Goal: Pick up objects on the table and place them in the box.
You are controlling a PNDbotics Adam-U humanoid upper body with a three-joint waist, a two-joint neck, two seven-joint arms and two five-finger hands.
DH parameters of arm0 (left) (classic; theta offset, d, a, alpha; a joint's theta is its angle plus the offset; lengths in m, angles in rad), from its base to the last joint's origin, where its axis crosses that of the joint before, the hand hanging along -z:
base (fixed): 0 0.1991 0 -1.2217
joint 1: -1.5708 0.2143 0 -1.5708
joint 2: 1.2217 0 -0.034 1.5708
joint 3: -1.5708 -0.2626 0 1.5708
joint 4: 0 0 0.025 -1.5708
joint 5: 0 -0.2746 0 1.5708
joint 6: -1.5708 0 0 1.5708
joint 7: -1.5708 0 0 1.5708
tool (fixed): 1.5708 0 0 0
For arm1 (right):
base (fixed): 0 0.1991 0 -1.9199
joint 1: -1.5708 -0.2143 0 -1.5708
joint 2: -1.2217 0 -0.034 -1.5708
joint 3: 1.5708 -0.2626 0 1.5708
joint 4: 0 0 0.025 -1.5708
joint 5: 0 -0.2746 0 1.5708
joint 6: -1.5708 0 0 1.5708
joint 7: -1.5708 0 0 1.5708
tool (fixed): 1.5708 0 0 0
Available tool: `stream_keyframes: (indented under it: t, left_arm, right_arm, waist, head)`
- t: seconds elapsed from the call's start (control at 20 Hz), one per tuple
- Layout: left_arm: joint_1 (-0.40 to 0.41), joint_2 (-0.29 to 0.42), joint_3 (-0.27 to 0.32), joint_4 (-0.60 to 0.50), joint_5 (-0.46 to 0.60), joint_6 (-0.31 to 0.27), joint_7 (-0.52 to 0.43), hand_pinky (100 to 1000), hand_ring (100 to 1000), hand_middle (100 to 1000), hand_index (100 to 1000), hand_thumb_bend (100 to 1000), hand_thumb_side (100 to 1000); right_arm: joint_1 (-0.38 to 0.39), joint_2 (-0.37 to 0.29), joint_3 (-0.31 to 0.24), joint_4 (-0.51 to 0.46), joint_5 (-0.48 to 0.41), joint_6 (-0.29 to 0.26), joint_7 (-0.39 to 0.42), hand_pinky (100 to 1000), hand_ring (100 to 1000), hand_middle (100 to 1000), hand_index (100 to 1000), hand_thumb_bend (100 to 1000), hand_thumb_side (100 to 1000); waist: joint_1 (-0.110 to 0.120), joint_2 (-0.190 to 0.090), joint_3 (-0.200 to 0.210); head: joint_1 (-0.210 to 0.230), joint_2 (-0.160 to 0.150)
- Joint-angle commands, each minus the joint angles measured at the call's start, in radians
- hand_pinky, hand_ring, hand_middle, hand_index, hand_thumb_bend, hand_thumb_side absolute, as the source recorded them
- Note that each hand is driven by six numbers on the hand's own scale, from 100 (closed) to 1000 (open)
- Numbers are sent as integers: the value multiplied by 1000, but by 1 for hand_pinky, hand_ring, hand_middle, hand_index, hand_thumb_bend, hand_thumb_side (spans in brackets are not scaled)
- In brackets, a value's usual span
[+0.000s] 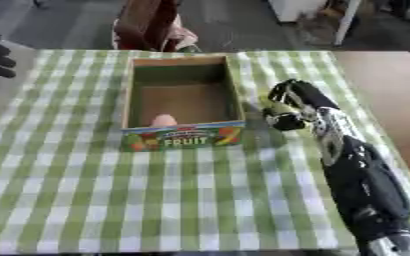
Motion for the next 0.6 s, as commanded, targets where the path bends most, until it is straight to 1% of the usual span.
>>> stream_keyframes:
  t: [0.05,0.1,0.35,0.45,0.6]
  left_arm:
    - [-7,24,11,-9,6,1,2,635,637,609,761,104,811]
    - [-7,24,11,-9,6,1,3,635,637,609,761,104,810]
    - [-6,23,13,-8,7,1,7,634,636,608,760,103,808]
    - [-7,24,14,-10,9,1,8,635,636,608,761,103,807]
    - [-8,24,13,-12,11,1,8,635,636,608,760,103,806]
  right_arm:
    - [-22,1,-24,-43,61,-14,-56,341,370,298,370,100,181]
    - [-22,5,-32,-50,79,-18,-74,327,355,272,340,100,172]
    - [-28,26,-72,-88,156,-29,-170,298,330,245,310,100,126]
    - [-40,34,-73,-102,159,-35,-212,297,329,243,310,100,110]
    - [-74,50,-61,-135,139,-53,-237,300,330,244,314,100,100]
  waist:
    - [3,-13,0]
    - [2,-13,0]
    - [2,-14,-1]
    - [2,-15,-1]
    - [2,-18,-1]
  head:
    - [-1,5]
    - [-1,5]
    - [0,5]
    - [1,5]
    - [0,5]
